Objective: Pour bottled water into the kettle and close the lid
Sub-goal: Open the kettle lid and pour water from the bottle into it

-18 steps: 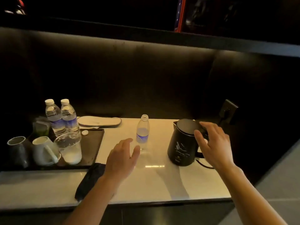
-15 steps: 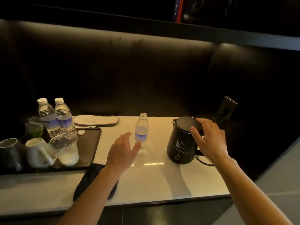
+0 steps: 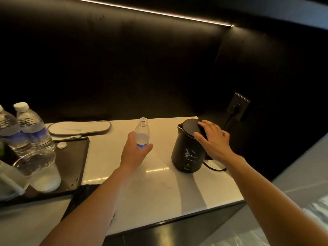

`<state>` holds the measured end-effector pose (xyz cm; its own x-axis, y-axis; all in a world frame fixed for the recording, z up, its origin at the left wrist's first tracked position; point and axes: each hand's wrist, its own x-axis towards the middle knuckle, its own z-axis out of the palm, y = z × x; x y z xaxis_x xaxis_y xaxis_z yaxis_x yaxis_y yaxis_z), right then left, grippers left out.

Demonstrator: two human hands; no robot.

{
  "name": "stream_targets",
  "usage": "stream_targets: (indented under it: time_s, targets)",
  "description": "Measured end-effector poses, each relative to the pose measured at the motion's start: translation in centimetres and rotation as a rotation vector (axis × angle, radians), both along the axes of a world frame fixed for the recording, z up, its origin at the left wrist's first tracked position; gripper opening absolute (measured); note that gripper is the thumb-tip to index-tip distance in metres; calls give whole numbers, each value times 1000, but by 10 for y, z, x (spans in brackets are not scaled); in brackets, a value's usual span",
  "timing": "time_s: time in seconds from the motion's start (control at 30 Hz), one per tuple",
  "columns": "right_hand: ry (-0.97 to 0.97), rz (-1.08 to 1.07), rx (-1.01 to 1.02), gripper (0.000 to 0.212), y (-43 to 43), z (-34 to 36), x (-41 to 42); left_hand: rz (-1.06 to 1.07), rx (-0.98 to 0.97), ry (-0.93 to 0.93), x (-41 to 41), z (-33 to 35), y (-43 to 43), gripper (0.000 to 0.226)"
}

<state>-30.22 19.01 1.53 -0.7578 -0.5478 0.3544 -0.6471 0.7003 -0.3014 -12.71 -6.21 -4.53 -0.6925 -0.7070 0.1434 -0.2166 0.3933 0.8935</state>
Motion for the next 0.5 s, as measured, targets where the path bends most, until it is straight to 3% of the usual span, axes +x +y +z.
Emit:
stream_targets:
  time_s: [0.27, 0.4, 0.5]
  targets:
    - [-115, 163, -194, 48, 6, 10, -14, 84, 1, 76, -7, -17, 15, 74]
    - [-376, 176, -481, 43, 21, 2, -24, 127, 6, 113, -4, -25, 27, 76]
    - [-580, 41, -688, 42, 30, -11, -34, 148, 26, 169, -4, -31, 38, 73]
